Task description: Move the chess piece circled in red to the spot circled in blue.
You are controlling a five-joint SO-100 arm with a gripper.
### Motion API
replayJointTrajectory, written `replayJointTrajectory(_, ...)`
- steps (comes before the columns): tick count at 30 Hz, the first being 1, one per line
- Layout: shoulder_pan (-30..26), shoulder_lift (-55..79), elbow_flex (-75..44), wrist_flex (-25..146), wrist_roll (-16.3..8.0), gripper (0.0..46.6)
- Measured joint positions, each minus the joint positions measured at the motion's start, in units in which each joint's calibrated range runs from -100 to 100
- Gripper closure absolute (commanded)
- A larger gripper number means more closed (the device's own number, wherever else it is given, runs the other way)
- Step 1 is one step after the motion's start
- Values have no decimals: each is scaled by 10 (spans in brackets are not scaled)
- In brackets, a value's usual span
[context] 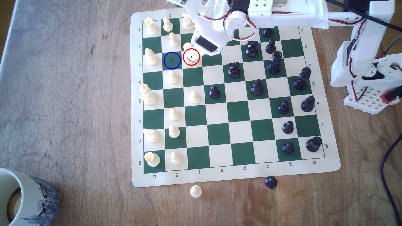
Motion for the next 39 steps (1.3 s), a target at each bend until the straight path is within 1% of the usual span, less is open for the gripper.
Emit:
replayJointTrajectory(5,0,25,-9,-13,0,309)
replayJointTrajectory(9,0,44,-18,-23,6,310)
replayJointTrajectory(19,1,49,-19,-37,8,309)
replayJointTrajectory(28,11,49,-19,-61,16,311)
replayJointTrajectory(38,12,49,-19,-69,17,332)
replayJointTrajectory(39,12,50,-19,-69,17,345)
